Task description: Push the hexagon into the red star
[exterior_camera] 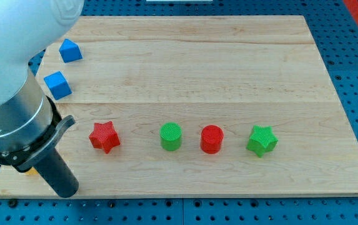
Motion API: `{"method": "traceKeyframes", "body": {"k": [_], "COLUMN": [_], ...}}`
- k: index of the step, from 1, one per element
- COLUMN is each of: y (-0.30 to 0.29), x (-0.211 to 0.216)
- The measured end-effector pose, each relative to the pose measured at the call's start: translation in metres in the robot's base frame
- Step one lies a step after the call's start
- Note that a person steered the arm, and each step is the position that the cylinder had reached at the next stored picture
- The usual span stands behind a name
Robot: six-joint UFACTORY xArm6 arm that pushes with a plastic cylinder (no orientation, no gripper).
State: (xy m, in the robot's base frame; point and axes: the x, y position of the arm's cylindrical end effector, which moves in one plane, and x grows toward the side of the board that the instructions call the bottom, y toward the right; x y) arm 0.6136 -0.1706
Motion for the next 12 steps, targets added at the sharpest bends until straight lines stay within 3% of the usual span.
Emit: {"method": "traceKeyframes", "body": {"k": [4,6,10,11,12], "y": [0.002,-0.134,-0.133,-0.077,0.031], "x": [0.005,-0.007,-0.029,-0.029,-0.036]}}
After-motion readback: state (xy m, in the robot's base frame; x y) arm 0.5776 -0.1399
